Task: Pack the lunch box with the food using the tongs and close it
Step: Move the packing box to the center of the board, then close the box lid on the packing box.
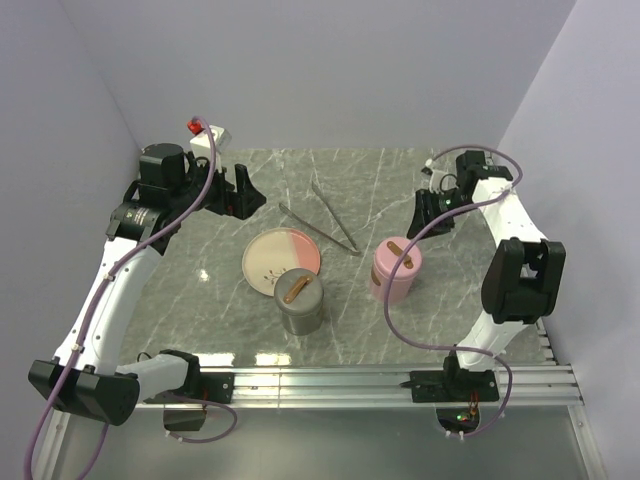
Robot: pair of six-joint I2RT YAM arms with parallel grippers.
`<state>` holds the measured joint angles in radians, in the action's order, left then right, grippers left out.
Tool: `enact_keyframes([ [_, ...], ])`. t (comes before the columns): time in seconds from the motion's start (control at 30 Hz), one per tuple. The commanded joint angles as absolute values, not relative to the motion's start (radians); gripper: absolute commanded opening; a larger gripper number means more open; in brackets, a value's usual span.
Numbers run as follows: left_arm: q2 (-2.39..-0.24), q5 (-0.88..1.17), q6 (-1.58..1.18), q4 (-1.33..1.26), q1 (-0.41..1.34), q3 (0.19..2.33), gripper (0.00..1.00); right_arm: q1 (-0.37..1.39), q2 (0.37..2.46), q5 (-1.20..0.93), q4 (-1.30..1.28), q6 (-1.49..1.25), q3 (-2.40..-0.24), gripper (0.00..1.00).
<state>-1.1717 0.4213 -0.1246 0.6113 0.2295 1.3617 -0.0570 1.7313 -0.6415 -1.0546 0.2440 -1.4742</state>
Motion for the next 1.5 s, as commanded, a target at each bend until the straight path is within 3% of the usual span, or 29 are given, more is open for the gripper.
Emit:
enact_keyframes([
  [0.0, -1.169, 0.422, -0.126, 0.594, 0.229, 1.371, 0.99, -0.061, 1.721, -0.689, -1.034, 0.261, -1.418, 0.47],
  [0.47, -1.189, 0.434, -0.141, 0.584, 0.227, 1.381, 0.99, 0.086, 1.635, -0.779, -0.994, 0.258, -1.151, 0.47],
  [0.77, -1.177, 0.439, -0.147, 0.581, 0.224, 1.367, 0.99, 0.218, 1.635, -0.784, -0.992, 0.261, -1.14, 0.47],
  [1.03, -1.172, 0.44, -0.147, 0.591, 0.221, 1.362, 0.99, 0.216, 1.641, -0.804, -1.02, 0.275, -1.219, 0.46],
  [1.27, -1.157, 0.43, -0.143, 0.586, 0.219, 1.35, 0.99, 0.038, 1.474, -0.69, -1.089, 0.431, -1.389, 0.46],
  [1.47, -1.161, 0.437, -0.152, 0.577, 0.216, 1.344, 0.99, 0.099, 1.319, -0.615, -1.223, 0.494, -1.448, 0.48],
])
